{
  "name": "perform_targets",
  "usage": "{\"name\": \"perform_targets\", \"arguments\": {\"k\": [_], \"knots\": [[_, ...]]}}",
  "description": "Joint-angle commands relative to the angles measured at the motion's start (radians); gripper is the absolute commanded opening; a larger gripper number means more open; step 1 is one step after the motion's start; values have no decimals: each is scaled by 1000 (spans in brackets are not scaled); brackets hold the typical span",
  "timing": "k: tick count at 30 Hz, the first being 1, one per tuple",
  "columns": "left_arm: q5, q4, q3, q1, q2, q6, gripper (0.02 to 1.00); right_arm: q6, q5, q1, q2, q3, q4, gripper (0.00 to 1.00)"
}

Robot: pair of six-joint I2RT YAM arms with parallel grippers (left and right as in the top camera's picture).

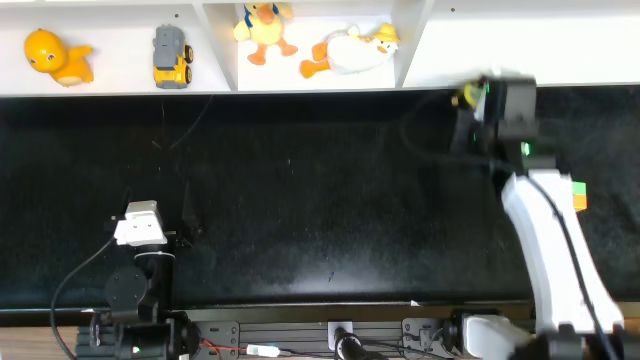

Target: Store Toys

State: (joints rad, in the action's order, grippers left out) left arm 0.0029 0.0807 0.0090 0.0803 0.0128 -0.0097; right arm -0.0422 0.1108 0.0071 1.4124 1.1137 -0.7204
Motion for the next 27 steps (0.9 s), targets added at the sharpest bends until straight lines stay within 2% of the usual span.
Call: {"name": "perform_targets", "arguments": {"k": [1,10,18,21,24,27], "knots": [[-5,4,-1,3,-10,-19,998,133,-34,1,159,171,5,82],[-5,4,-1,3,-10,-19,996,136,-49,50,423,389,75,77],[-5,4,-1,3,-10,-19,998,136,-51,103,499,403,115,84],[-5,4,-1,4,-10,-19,998,136,-42,109,501,403,132,117],[-5,4,-1,3,-10,-19,998,135,-40,109,500,403,120,244],[-5,4,-1,3,-10,-19,998,135,-39,109,484,403,70,566]]}}
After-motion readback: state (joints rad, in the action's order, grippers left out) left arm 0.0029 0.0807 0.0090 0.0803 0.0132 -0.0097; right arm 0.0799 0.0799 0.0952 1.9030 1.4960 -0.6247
